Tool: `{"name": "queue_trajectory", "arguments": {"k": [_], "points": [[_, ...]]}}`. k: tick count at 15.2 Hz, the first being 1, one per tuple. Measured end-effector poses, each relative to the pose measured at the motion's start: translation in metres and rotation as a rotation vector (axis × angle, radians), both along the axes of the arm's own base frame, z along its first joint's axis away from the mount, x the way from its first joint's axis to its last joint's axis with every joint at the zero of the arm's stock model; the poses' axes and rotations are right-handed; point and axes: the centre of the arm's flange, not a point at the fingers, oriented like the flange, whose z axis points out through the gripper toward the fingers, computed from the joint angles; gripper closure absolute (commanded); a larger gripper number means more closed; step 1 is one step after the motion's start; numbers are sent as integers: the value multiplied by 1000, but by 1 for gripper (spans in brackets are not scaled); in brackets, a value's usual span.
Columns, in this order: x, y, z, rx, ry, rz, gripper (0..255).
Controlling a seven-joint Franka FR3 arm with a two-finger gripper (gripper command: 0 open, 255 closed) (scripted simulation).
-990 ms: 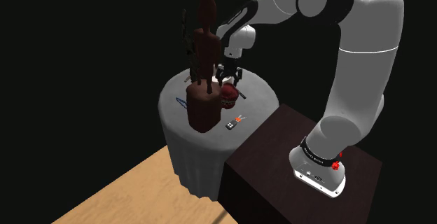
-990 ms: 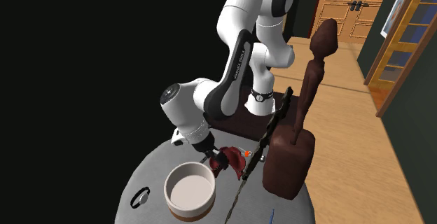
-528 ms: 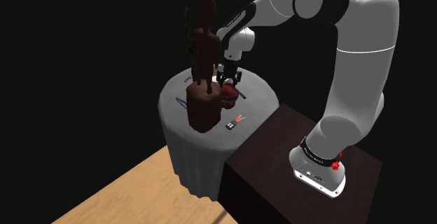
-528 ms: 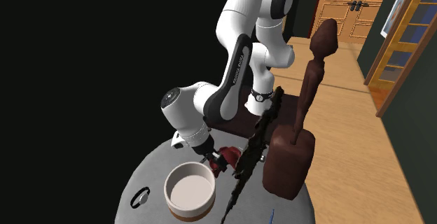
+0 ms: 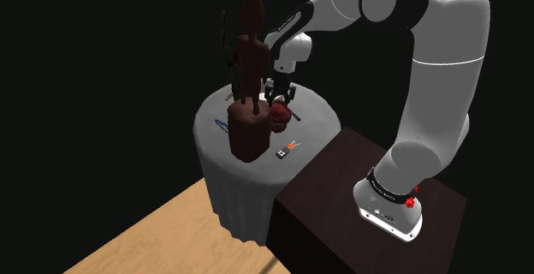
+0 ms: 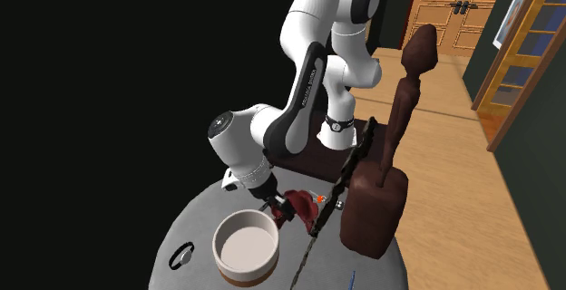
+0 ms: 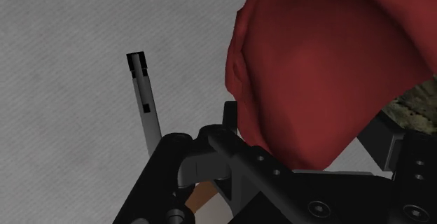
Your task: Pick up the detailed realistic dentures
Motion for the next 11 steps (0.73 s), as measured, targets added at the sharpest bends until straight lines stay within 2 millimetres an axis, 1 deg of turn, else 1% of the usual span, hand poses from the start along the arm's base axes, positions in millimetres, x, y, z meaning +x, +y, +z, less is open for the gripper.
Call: {"name": "queue_trajectory", "arguments": {"k": [7,11], "points": [[-1,0,34,0,1,0,255],[-1,0,57,0,0,0,255]]}}
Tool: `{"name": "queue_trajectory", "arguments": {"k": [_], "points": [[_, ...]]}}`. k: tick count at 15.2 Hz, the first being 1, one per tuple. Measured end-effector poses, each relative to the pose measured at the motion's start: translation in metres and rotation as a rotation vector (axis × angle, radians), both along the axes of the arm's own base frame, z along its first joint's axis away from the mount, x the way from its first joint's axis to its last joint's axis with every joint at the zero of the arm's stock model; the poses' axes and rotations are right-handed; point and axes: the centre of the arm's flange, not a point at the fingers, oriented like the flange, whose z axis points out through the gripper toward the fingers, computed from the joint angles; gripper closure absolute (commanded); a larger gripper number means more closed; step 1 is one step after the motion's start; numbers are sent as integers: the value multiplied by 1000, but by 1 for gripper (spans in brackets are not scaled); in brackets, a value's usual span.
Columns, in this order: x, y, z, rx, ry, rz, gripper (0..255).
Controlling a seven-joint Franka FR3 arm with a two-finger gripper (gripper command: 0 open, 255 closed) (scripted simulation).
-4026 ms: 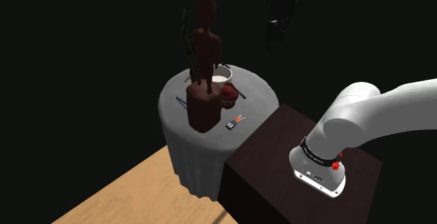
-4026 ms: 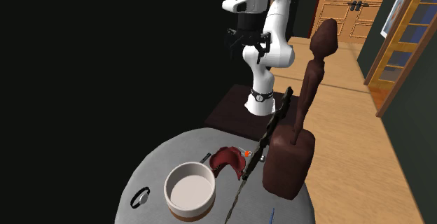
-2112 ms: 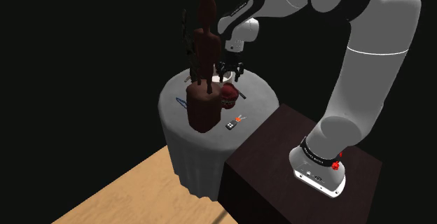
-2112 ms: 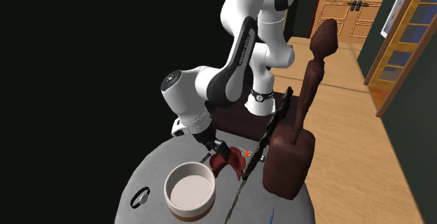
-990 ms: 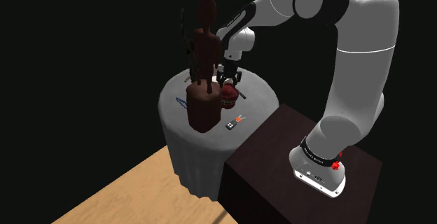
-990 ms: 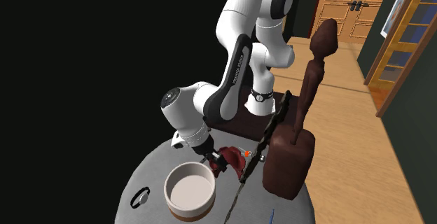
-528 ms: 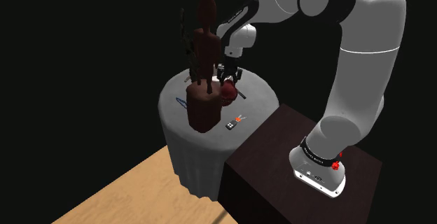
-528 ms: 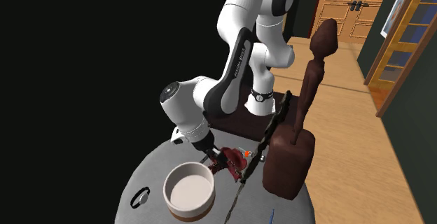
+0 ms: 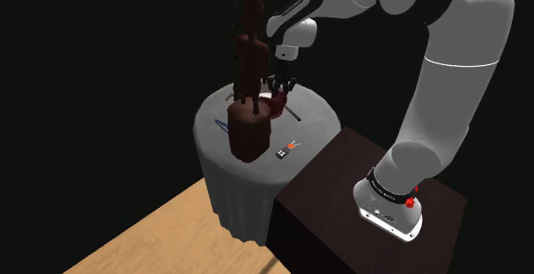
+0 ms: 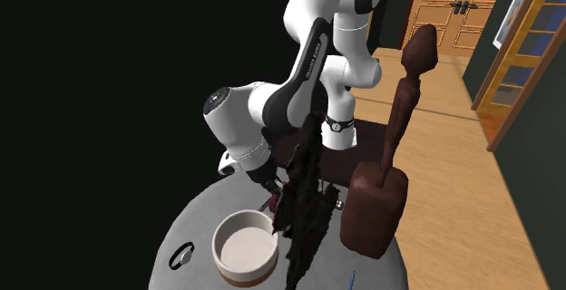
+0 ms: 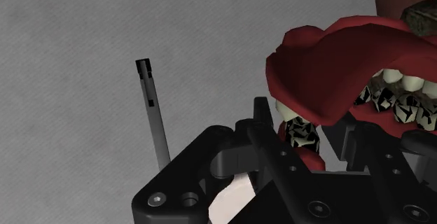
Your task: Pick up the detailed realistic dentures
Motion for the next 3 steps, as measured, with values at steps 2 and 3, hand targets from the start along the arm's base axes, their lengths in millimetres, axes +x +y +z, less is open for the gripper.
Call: {"name": "queue_trajectory", "arguments": {"k": [2,3], "points": [[0,0,11,0,0,0,255],[0,1,14,0,0,0,255]]}}
